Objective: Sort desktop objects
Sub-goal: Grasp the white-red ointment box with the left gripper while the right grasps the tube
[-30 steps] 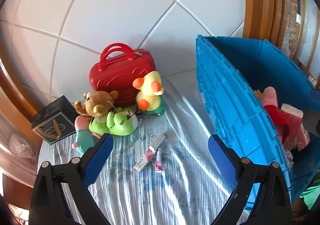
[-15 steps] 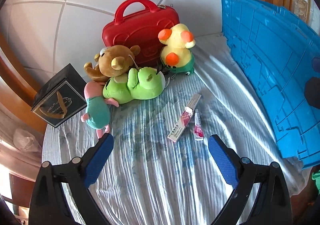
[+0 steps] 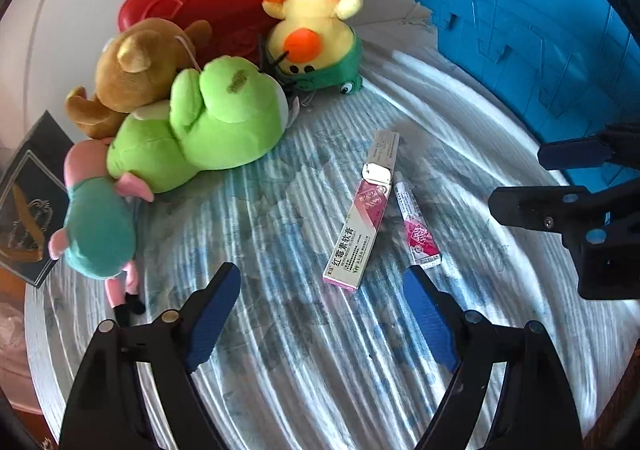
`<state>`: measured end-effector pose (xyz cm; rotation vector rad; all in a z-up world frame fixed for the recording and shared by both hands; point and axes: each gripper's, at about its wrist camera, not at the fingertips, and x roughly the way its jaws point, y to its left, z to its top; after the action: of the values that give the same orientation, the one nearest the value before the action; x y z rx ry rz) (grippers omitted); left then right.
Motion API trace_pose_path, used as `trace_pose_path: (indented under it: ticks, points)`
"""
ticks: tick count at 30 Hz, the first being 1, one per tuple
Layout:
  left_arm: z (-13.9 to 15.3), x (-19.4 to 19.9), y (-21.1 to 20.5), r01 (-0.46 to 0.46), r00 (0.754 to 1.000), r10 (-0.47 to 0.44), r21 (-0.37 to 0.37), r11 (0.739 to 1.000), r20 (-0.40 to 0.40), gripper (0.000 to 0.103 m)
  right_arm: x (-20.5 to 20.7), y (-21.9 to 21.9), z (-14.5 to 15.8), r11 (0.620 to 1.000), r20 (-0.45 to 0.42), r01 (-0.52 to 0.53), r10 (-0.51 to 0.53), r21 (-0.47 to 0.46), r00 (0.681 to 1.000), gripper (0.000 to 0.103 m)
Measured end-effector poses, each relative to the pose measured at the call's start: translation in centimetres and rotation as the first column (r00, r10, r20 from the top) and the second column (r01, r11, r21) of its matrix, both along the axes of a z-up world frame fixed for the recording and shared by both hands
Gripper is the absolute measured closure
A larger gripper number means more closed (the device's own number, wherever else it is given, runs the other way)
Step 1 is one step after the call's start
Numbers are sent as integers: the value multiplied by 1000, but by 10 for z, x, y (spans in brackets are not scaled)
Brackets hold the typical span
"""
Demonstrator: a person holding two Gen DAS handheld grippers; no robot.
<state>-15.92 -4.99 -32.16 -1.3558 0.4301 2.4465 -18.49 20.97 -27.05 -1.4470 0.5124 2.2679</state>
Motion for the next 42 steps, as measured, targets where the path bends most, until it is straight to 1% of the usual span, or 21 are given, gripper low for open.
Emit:
trace_pose_path:
  ticks: [2, 3, 4, 5, 6, 8, 11, 12, 14, 16, 17, 18, 19, 25, 26, 27, 28, 30, 31, 35, 42]
  points:
    - [-18, -6, 2, 33, 999, -33, -2, 999, 12, 21, -9, 1, -16, 1000, 22, -5, 5, -1, 1000, 34]
    - [-26, -8, 3, 49, 999, -49, 1, 999, 16, 25, -14, 2, -26, 1000, 36, -4, 4, -6, 999, 36]
    - [-32, -10, 4, 64, 998, -64, -4, 998, 19, 27, -17, 3, -32, 1000, 41, -2, 3, -11, 999, 40]
    - [-39, -13, 6, 84, 996, -84, -12, 996, 18, 29, -21, 4, -40, 1000, 50, 2, -1, -17, 999, 42]
    - [-43, -14, 8, 101, 995, -101, -12, 995, 17, 34, -25, 5, -46, 1000, 57, 7, -5, -22, 998, 42]
    - [-51, -19, 11, 131, 991, -131, -3, 991, 25, 39, -29, 7, -56, 999, 66, 17, -14, -39, 998, 43]
    - [-58, -26, 16, 163, 986, -163, 6, 987, 26, 41, -36, 9, -68, 998, 75, 31, -26, -58, 997, 45]
    - [-60, -28, 17, 173, 985, -173, 13, 985, 28, 46, -38, 9, -72, 998, 79, 31, -26, -57, 997, 45]
    - [-62, -32, 21, 192, 981, -193, 19, 981, 25, 47, -41, 10, -78, 998, 82, 35, -30, -59, 996, 45]
    - [-63, -35, 21, 208, 978, -209, 38, 977, 23, 56, -44, 11, -84, 998, 91, 37, -32, -58, 995, 45]
    - [-63, -36, 21, 212, 977, -213, 43, 976, 17, 67, -46, 11, -86, 998, 95, 38, -32, -59, 995, 45]
    - [-63, -37, 20, 214, 977, -215, 46, 976, 13, 72, -47, 11, -88, 997, 98, 40, -34, -58, 995, 45]
    - [-63, -37, 17, 213, 977, -214, 51, 976, 11, 74, -50, 11, -90, 998, 99, 38, -32, -57, 995, 45]
    - [-63, -33, 0, 196, 980, -197, 83, 977, 3, 75, -61, 9, -95, 999, 114, 35, -31, -32, 993, 51]
    - [-63, -31, -2, 192, 981, -192, 85, 978, 1, 75, -62, 8, -94, 999, 116, 35, -32, -28, 993, 54]
    - [-63, -31, -4, 187, 982, -188, 85, 979, 0, 75, -64, 7, -93, 999, 124, 30, -28, -11, 992, 65]
    - [-64, -31, -4, 183, 983, -184, 84, 980, -1, 75, -65, 4, -92, 1000, 137, 18, -20, 16, 990, 74]
    - [-64, -30, -7, 170, 985, -171, 86, 982, 0, 75, -65, -2, -90, 999, 140, 1, -6, 34, 990, 83]
    - [-64, -28, -8, 164, 986, -165, 87, 983, 2, 75, -65, -5, -89, 999, 144, -4, -3, 43, 990, 84]
    - [-61, -23, -14, 138, 990, -139, 86, 987, 4, 75, -57, -4, -86, 1000, 117, 28, -26, -14, 993, 85]
    - [-52, -7, -25, 72, 997, -73, 87, 994, 16, 75, -41, -11, -76, 999, 119, 25, -21, -35, 993, 85]
